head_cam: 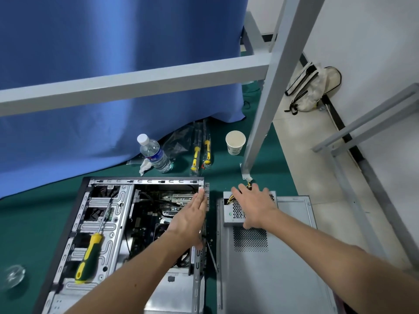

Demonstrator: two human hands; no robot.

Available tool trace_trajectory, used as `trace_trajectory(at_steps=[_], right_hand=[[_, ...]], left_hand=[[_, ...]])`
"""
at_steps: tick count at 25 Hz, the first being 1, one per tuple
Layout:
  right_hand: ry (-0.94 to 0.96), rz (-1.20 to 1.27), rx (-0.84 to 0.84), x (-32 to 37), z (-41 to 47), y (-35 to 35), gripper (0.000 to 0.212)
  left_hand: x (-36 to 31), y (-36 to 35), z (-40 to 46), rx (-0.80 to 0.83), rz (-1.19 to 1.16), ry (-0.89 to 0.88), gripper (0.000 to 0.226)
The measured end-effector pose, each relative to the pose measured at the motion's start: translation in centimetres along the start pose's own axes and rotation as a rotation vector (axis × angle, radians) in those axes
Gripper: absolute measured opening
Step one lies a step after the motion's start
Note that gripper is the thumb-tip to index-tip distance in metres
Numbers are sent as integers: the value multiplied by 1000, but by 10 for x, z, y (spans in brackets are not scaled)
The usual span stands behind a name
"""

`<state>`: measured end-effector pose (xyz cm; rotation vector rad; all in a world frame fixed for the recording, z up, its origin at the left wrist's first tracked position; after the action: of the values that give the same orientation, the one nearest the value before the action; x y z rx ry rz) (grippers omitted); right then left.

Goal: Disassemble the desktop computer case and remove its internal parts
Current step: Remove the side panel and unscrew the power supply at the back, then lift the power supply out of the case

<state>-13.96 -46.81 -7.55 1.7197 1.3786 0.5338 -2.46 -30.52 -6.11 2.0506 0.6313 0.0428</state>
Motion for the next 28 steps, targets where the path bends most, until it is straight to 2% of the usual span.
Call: trace_trajectory(at_steps=[3, 7, 9, 10, 12, 13, 16, 18, 20, 22, 25, 28], right_hand=[[0, 5, -10, 5, 1, 0, 116], [-62, 106, -23, 10, -8, 1, 121], [-133, 197, -125, 29, -23, 3, 116], [-176, 252, -209, 44, -31, 6, 106], [-243, 401, -370, 79, -45, 10, 82], [-250, 506, -394, 99, -52, 11, 75], [-255, 817, -247, 154, -56, 11, 73], [-311, 843, -176, 181, -52, 3, 78], [-387, 827, -195, 199, -48, -3, 83], [-453, 775, -267, 209, -47, -10, 83], [-544, 654, -307, 216, -43, -15, 83], [-580, 589, -290, 218, -44, -18, 83]], left_hand=[[-1, 3, -2, -7, -4, -24, 130], [6, 3, -5, 5, -138, -27, 134], [11, 4, -6, 10, -177, -46, 134], [15, 4, -9, -5, -191, -62, 132], [22, 1, -19, -78, -206, -93, 120], [26, -4, -29, -130, -213, -120, 109], [51, -28, -74, -232, -251, -188, 70], [84, -37, -106, -346, -302, -200, 56], [130, -35, -129, -510, -347, -132, 48], [182, -31, -142, -636, -378, 16, 46], [236, -34, -148, -581, -391, 269, 47], [241, -49, -151, -462, -489, 343, 33]])
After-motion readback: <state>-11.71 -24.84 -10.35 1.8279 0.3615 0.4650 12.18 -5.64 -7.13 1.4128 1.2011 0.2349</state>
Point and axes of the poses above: each hand's wrist, its own z-axis towards the middle knuckle, its own y-axis out of the back of the hand, x = y × z, the point moved 1 cm from there along z, towards the middle knuckle, and after that the axes turned 11 degrees about -z, right-handed, at the moved point
